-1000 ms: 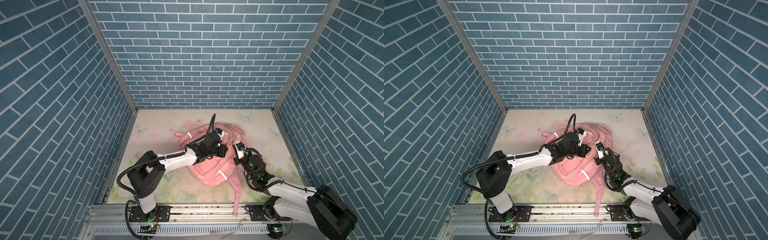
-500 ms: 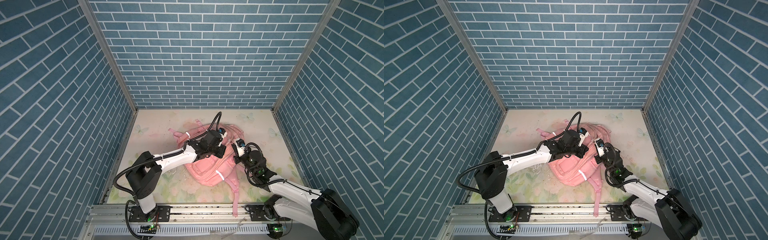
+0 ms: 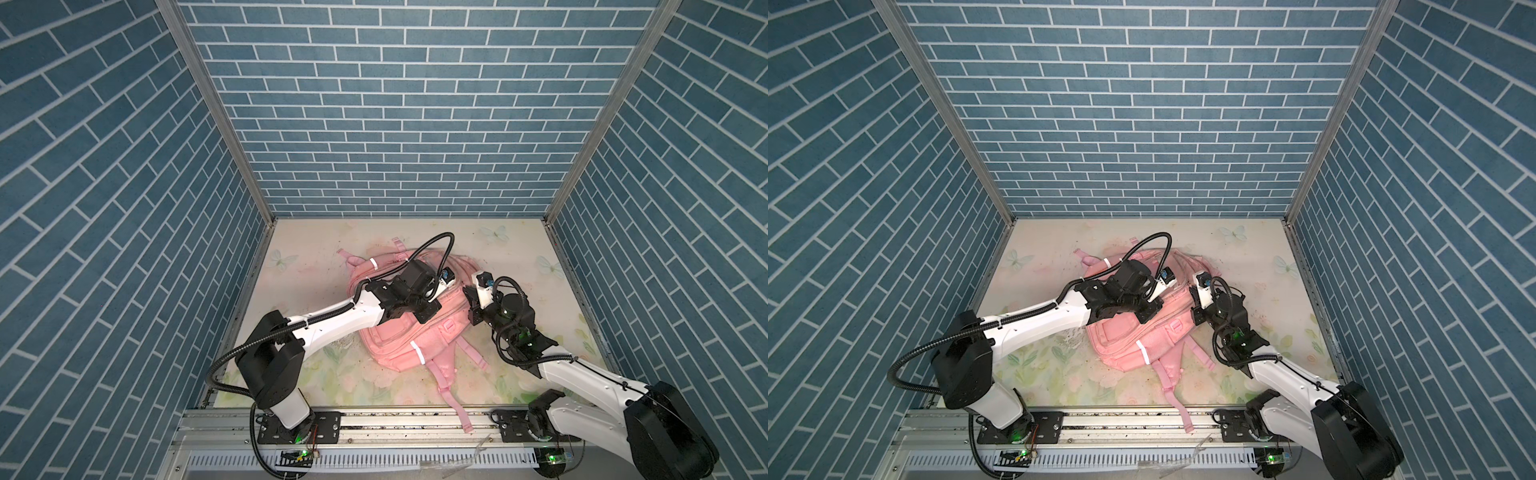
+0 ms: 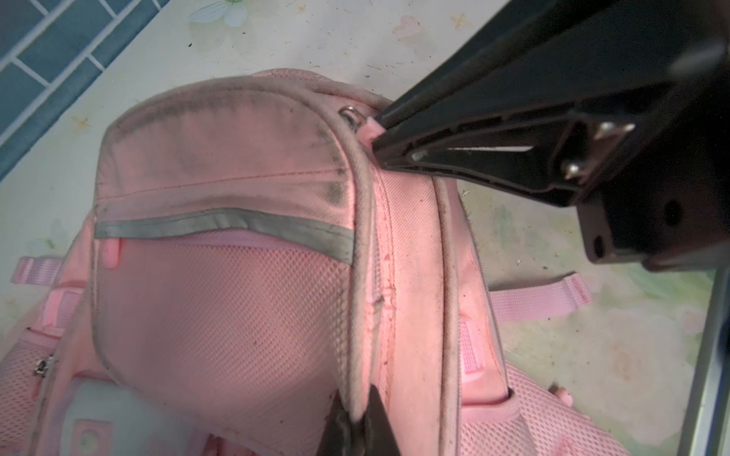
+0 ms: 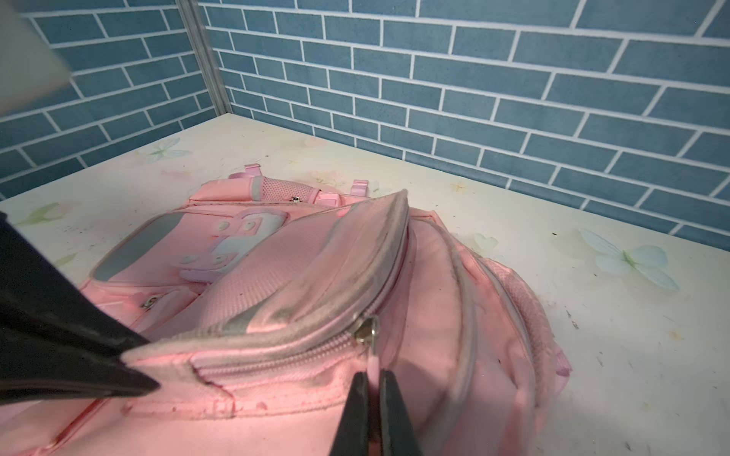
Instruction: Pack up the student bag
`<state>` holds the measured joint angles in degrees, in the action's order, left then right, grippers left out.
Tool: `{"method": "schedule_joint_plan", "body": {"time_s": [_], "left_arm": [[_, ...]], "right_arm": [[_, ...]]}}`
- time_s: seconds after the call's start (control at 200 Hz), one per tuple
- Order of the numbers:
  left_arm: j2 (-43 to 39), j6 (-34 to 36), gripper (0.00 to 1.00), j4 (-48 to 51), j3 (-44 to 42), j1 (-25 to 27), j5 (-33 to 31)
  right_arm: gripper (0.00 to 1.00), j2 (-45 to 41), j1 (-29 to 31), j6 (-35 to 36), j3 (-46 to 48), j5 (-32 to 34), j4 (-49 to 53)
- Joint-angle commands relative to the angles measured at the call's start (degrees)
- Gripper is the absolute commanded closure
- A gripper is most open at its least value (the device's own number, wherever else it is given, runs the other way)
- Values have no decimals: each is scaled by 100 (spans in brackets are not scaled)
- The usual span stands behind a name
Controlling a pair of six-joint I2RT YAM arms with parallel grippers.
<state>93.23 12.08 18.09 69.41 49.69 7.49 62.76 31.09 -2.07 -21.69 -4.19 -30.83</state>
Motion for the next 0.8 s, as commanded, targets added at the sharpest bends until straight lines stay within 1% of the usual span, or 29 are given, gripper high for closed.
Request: {"method": "schedule_joint_plan", "body": {"time_s": [0.0,0.045,0.085,0.16,0.245,0.31,0.32,0.365,0.385,0.43,0.485,0.585,0.635,0.66,0.705,0.74,0.745,0.75,0.795], "left_arm": [[-238,1188,100,161,13,-263,-41],[-197,1444,100,262,101,-436,158],[-155,1736,100,372,168,-573,346],[-143,2197,100,459,194,-748,490],[-130,2407,100,492,230,-872,415],[-138,2255,100,517,281,-948,245],[-138,2198,97,535,294,-960,245],[-190,1859,72,638,312,-1025,292],[-236,1682,67,685,292,-1043,326],[-388,1138,62,700,162,-1077,359],[-632,256,54,599,-99,-1088,380],[-1146,-1534,49,133,-660,-1090,670],[-1436,-2560,47,-374,-1038,-1115,825],[-1574,-3096,43,-679,-1217,-1111,897],[-1859,-4080,39,-1256,-1592,-1095,802],[-2046,-5052,38,-1700,-1915,-1079,674],[-2068,-5302,38,-1732,-1945,-1073,648],[-2092,-5302,38,-1810,-2004,-1070,631],[-2257,-6366,39,-2399,-2435,-1015,476]], "right_arm": [[100,130,-67,-44,-105,-378,39],[100,136,25,-137,-77,-382,-24],[100,134,182,-186,-48,-246,-77],[100,163,493,-230,-13,-27,-183],[100,265,761,-385,-31,127,-317],[100,402,950,-431,-94,234,-397],[100,434,969,-423,-104,243,-411],[100,542,1033,-393,-184,234,-458],[100,580,1052,-399,-222,237,-451],[100,654,1057,-408,-278,240,-459],[100,731,1061,-371,-296,223,-527],[100,869,1057,-265,-328,131,-588],[100,921,1057,-247,-336,95,-624],[100,937,1057,-234,-328,79,-636],[100,949,1056,-224,-312,55,-686],[100,964,1059,-205,-293,24,-726],[100,963,1057,-195,-292,17,-730],[100,963,1057,-195,-292,17,-730],[100,963,1057,-160,-292,-13,-729]]}}
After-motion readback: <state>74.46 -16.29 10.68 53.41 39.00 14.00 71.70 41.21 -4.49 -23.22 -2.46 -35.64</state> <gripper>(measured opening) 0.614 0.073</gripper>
